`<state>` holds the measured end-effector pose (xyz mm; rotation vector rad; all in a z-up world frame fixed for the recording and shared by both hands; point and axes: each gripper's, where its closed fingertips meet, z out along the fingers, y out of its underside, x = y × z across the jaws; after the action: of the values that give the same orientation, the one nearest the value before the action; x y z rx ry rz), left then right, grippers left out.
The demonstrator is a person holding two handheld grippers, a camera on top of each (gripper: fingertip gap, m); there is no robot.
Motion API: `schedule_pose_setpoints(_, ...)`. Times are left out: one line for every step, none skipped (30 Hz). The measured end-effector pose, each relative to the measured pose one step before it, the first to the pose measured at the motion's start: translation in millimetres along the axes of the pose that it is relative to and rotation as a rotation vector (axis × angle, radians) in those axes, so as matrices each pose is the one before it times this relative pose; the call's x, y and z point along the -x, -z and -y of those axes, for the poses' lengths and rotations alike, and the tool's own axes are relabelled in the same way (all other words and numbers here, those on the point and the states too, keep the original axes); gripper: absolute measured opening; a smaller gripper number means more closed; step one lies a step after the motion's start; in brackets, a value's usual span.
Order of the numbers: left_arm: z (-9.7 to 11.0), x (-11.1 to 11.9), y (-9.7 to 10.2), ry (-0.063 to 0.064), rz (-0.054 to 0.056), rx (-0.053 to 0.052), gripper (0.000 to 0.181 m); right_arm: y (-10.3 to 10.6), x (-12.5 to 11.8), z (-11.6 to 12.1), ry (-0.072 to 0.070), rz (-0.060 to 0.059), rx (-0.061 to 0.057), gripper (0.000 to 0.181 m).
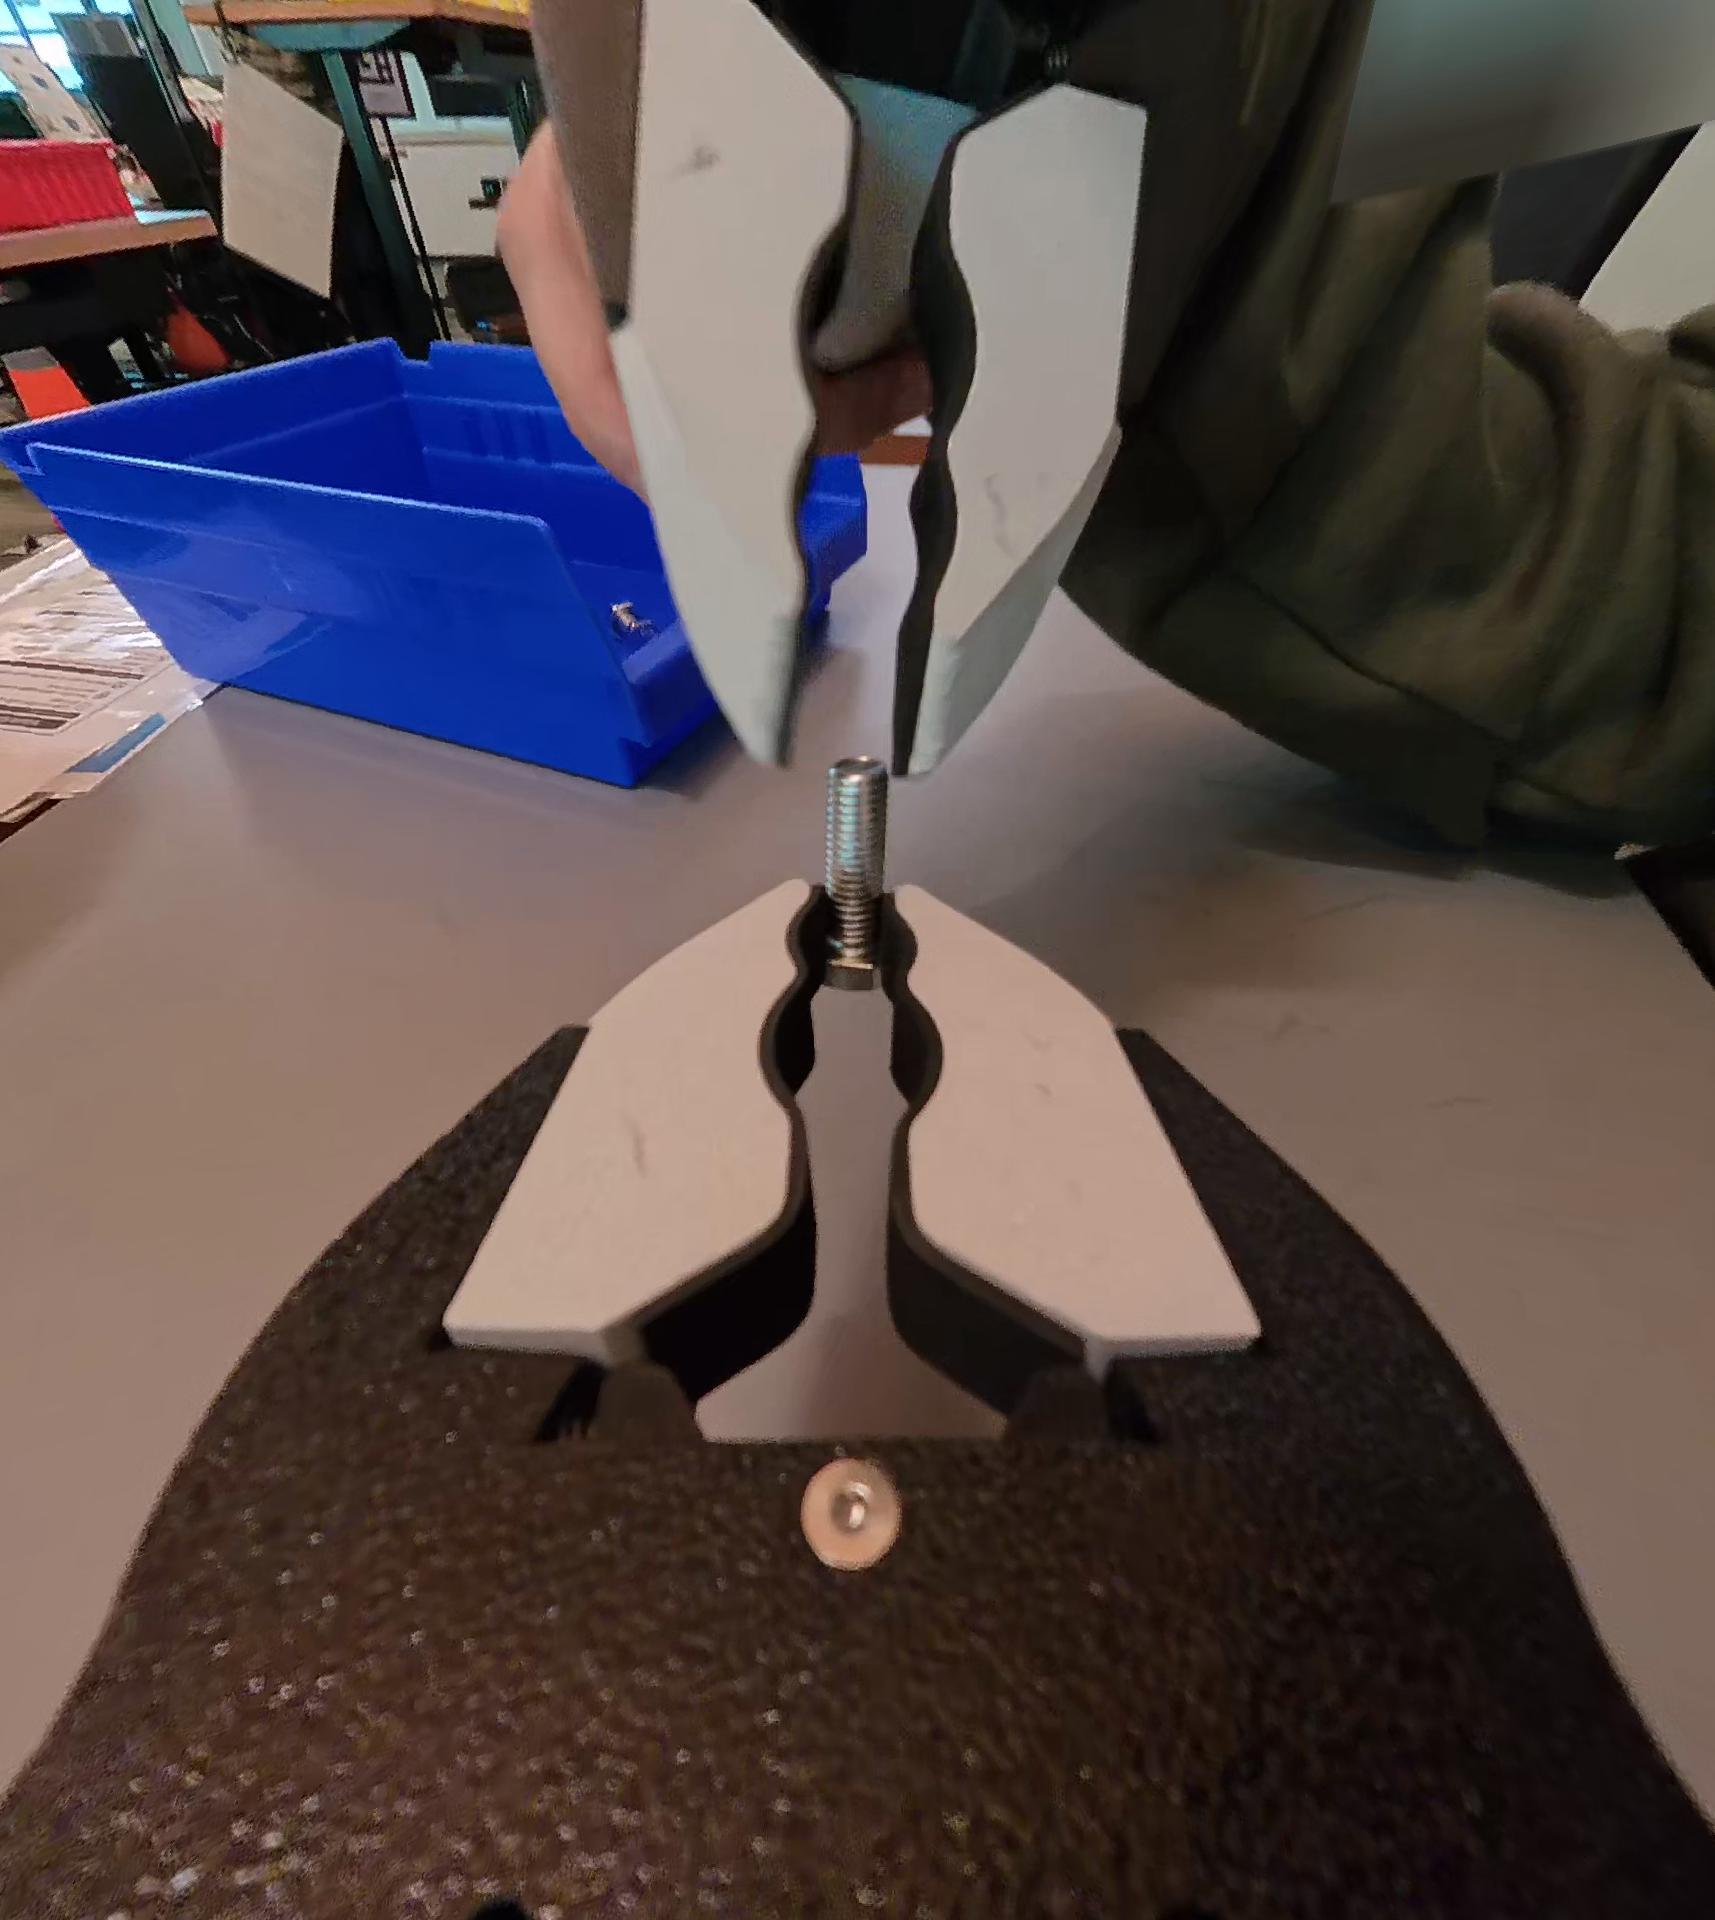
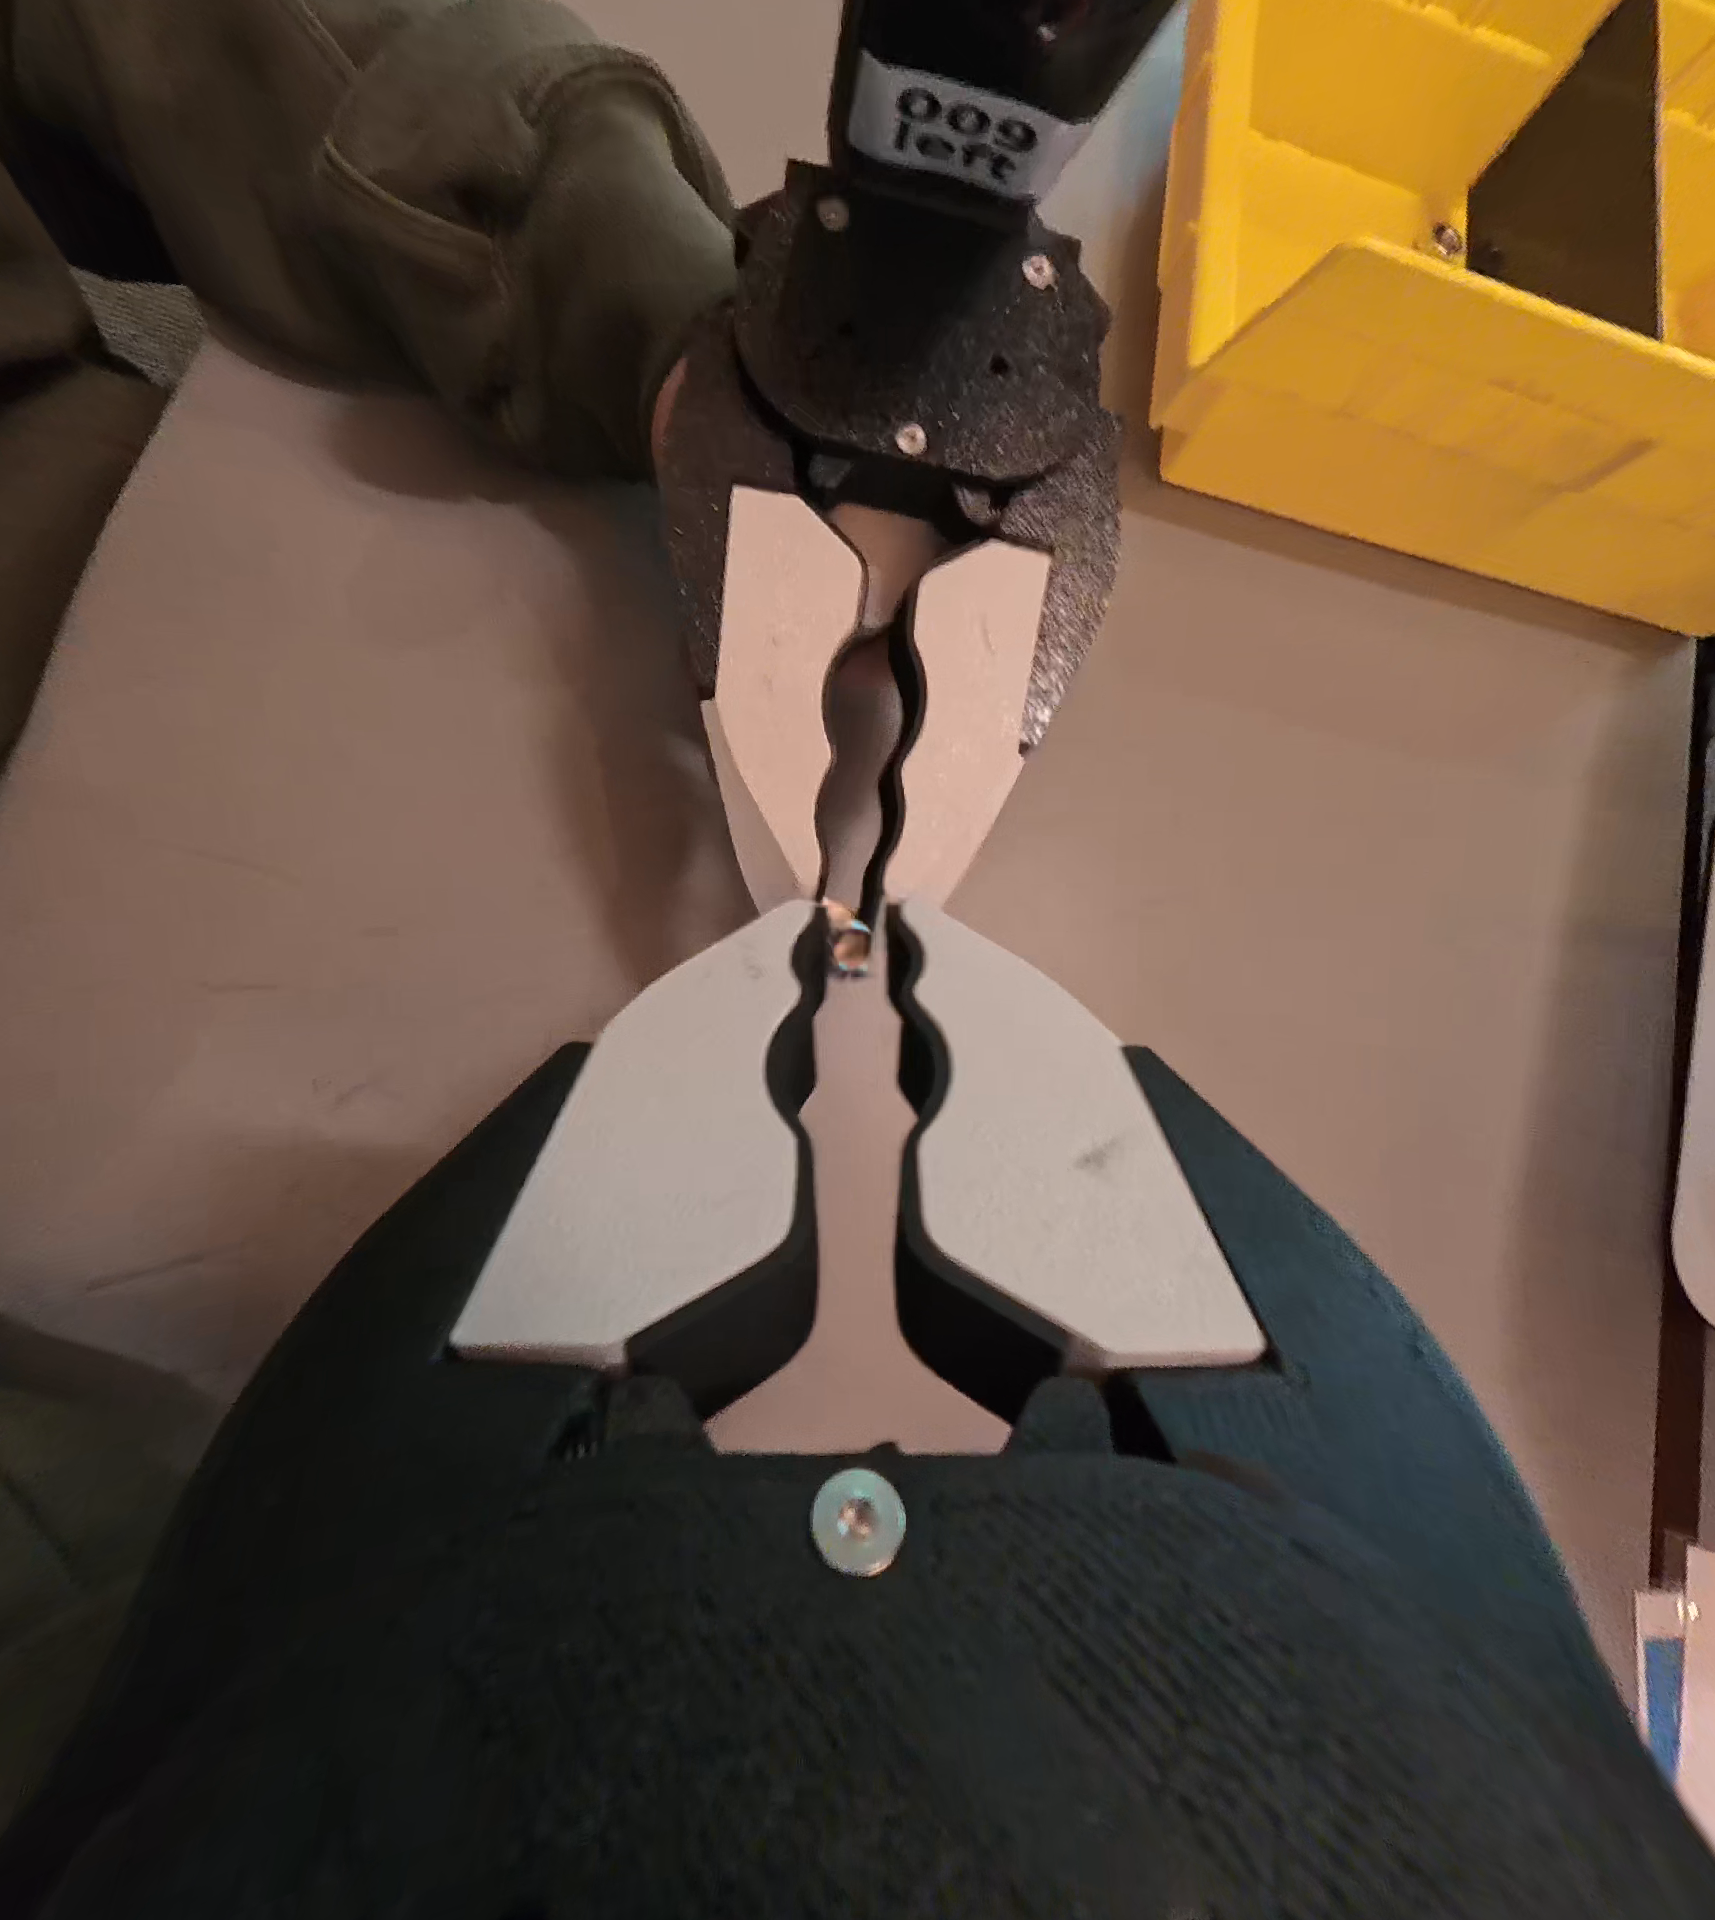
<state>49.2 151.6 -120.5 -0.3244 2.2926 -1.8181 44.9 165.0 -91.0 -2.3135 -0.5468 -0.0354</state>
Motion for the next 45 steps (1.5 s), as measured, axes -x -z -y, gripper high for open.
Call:
schedule_pose_setpoints(-1.38,0.03,0.22,-0.003,-0.0007,0.0081,0.009,2.11,-2.3,-4.44,-0.0163,-0.0209,0.0087,0.019)
schedule_pose_setpoints(-0.54,0.66,0.24,0.0057,0.0025,-0.0004,0.009,2.86,-2.05,-5.85,-0.0318,-0.0195,0.0051,0.021)
schedule_pose_setpoints(-0.21,0.79,0.08,0.008,0.0035,-0.0012,0.009,2.51,-0.79,-6.75,-0.0433,-0.0112,0.0016,0.022)
schedule_pose_setpoints(-0.12,0.57,-0.01,0.0035,0.0019,0.002,0.009,1.3,1.96,-6.7,-0.046,0.0029,-0.0039,0.025)
schedule_pose_setpoints(-0.06,0.92,0.11,-0.0004,0.0048,0.003,0.009,0.38,5.78,-6.97,-0.0286,0.0257,0.0008,0.025)
schedule_pose_setpoints(0.11,1.74,0.29,0.0015,0.0098,0.0011,0.009,-0.26,3.91,-7.23,-0.0064,0.0148,0.0136,0.024)
schedule_pose_setpoints(-0.06,1.78,0.32,0.0066,0.0083,-0.0002,0.009,-0.72,-1.28,-6.03,-0.0056,-0.0176,0.0192,0.025)
schedule_pose_setpoints(-0.66,2.33,0.38,0.0124,0.0099,0.0013,0.009,-1.51,-2.21,-4.23,-0.0141,-0.0168,0.0204,0.026)
schedule_pose_setpoints(-1.58,4.51,0.87,0.017,0.0228,0.0059,0.009,-3.18,0.27,-2.08,-0.0211,0.0073,0.0134,0.029)
schedule_pose_setpoints(-1.68,5.91,1.54,0.0163,0.0301,0.0083,0.009,-5.42,0.74,-0.45,-0.015,0.0156,0.0077,0.032)
schedule_pose_setpoints(-0.46,5.69,2.36,0.0128,0.0267,0.0011,0.009,-7.05,-1.23,-0.05,-0.0012,0.0062,0.0068,0.034)
schedule_pose_setpoints(1.2,5.79,3.06,0.0138,0.0263,-0.0088,0.009,-8.33,-1.01,0.6,-0.0061,0.0113,0.0032,0.035)
schedule_pose_setpoints(1.81,6.48,3.53,0.0163,0.0305,-0.0138,0.009,-9.27,2.07,1.71,-0.0154,0.0344,0.0023,0.036)
schedule_pose_setpoints(1.47,6.79,3.4,0.0173,0.0312,-0.0132,0.009,-10.09,4.05,2.66,-0.0143,0.0447,-0.0002,0.037)
schedule_pose_setpoints(0.57,5.22,2.89,0.0165,0.0185,-0.008,0.009,-9.88,5.46,1.06,-0.0047,0.0479,0.0094,0.037)
schedule_pose_setpoints(0.04,3.63,2.29,0.0143,0.0099,-0.0055,0.009,-8.81,4.21,-2.76,0.0081,0.0319,0.0301,0.036)
schedule_pose_setpoints(0.73,3.29,1.94,0.0121,0.0124,-0.0083,0.009,-7.04,3.28,-5.68,0.0138,0.0192,0.0462,0.034)
schedule_pose_setpoints(0.86,1.47,1.46,0.0076,0.0032,-0.0071,0.009,-4.71,2.28,-7.1,0.018,0.0086,0.052,0.032)
schedule_pose_setpoints(0.86,-0.04,0.81,0.0022,-0.0049,-0.0029,0.009,-1.29,-1.25,-7.42,0.0143,-0.015,0.0472,0.029)
schedule_pose_setpoints(0.54,0.3,0.61,-0.0014,0.0007,-0.0012,0.009,1.63,-2.21,-7.0,-0.0022,-0.0225,0.0369,0.029)
schedule_pose_setpoints(-0.02,0.09,0.05,-0.0026,0.0004,0.0009,0.009,3.88,-0.2,-3.61,-0.0126,-0.0108,0.0117,0.03)
schedule_pose_setpoints(-0.72,-0.69,-0.26,-0.0004,-0.0055,0.0049,0.009,5.24,2.78,0.15,-0.0106,0.002,-0.0151,0.029)
schedule_pose_setpoints(-0.69,-0.46,-0.5,0.001,-0.0023,0.0042,0.009,4.82,3.28,2.26,-0.0008,-0.0028,-0.0286,0.028)
schedule_pose_setpoints(-0.15,-0.41,-0.33,-0.0005,-0.0008,0.0007,0.009,2.86,3.63,0.82,0.0102,-0.0062,-0.0209,0.028)
schedule_pose_setpoints(0.1,-1.13,-0.47,-0.0007,-0.0055,0.0005,0.009,0.48,3.4,-2.85,0.0146,-0.0096,0.003,0.028)
schedule_pose_setpoints(-0.01,-1.19,-0.38,-0.0004,-0.0068,0.0014,0.009,-1.44,2.27,-5.49,0.0086,-0.0148,0.0173,0.027)
schedule_pose_setpoints(-0.28,-0.81,-0.42,-0.0019,-0.0039,0.0019,0.009,-2.75,2.54,-6.51,-0.0008,-0.0121,0.0157,0.027)
schedule_pose_setpoints(-0.59,-0.04,-0.32,-0.0032,0.0003,0.0019,0.009,-3.46,1.57,-5.68,0.0052,-0.0181,0.0024,0.027)
schedule_pose_setpoints(-0.97,0.46,-0.29,-0.0004,0.0023,0.002,0.009,-3.72,0.51,-2.69,0.0122,-0.0224,-0.0208,0.027)
schedule_pose_setpoints(-1.22,0.52,-0.5,0.0051,0.0001,0.0025,0.009,-3.59,1.73,-2.04,0.0021,-0.0051,-0.0232,0.027)
schedule_pose_setpoints(-1.1,-0.02,-0.61,0.0069,-0.0033,0.0026,0.009,-2.8,1.62,-3.33,-0.0102,0.0047,-0.0029,0.029)
schedule_pose_setpoints(-0.55,-0.06,-0.45,0.0031,-0.0015,-0.0003,0.009,-1.44,-1.43,-2.53,-0.0156,-0.0106,-0.0031,0.031)
schedule_pose_setpoints(-0.27,-0.02,-0.46,0.0006,-0.0002,-0.0003,0.009,0.66,-0.17,2.92,-0.0152,-0.0009,-0.0386,0.03)
schedule_pose_setpoints(-0.67,-0.53,-0.66,-0.0009,-0.0036,0.0034,0.009,0.27,-0.21,1.64,0.0007,-0.0029,-0.0269,0.03)
schedule_pose_setpoints(-0.86,-0.87,-0.75,-0.0032,-0.0053,0.0059,0.009,0.11,-1.73,0.61,0.0068,-0.0139,-0.0146,0.03)
schedule_pose_setpoints(-0.85,-0.61,-0.84,-0.0045,-0.0019,0.0058,0.009,-0.26,-0.47,-0.49,0.0059,-0.0044,-0.0058,0.03)
schedule_pose_setpoints(-0.83,-0.73,-0.85,-0.0034,-0.001,0.0047,0.009,-0.62,0.73,-1.38,0.0039,0.0075,0.0003,0.026)
schedule_pose_setpoints(-0.8,-1.4,-1.01,-0.0016,-0.0065,0.004,0.009,-0.66,0.58,-0.4,-0.0003,0.0094,-0.0087,0.02)
schedule_pose_setpoints(-0.71,-1.7,-1.17,-0.0007,-0.0087,0.0037,0.009,-0.87,-0.08,0.79,-0.0039,0.0077,-0.0147,0.017)
schedule_pose_setpoints(-0.88,-1.39,-1.2,-0.0012,-0.0057,0.0043,0.009,-1.08,0.05,1.5,-0.0047,0.0087,-0.016,0.017)
schedule_pose_setpoints(-0.78,-1.11,-1.07,-0.0026,-0.0031,0.0058,0.009,-1.16,0.17,1.52,-0.0025,0.0096,-0.0127,0.017)
schedule_pose_setpoints(-0.8,-1.02,-0.87,-0.0044,-0.0031,0.0064,0.009,-0.8,-0.06,1.22,0.0022,0.0067,-0.0087,0.017)
schedule_pose_setpoints(-0.57,-0.96,-0.53,-0.0055,-0.0029,0.0056,0.009,-0.29,-0.21,0.4,0.0035,0.0031,-0.0048,0.017)
schedule_pose_setpoints(-0.45,-0.49,-0.22,-0.0056,-0.0012,0.004,0.009,0.06,-0.65,-0.01,0.0047,0.001,-0.0013,0.017)
schedule_pose_setpoints(-0.57,-0.31,-0.26,-0.0035,-0.0011,0.0045,0.009,0.54,-2.29,-0.38,0.003,-0.0098,0.0012,0.017)
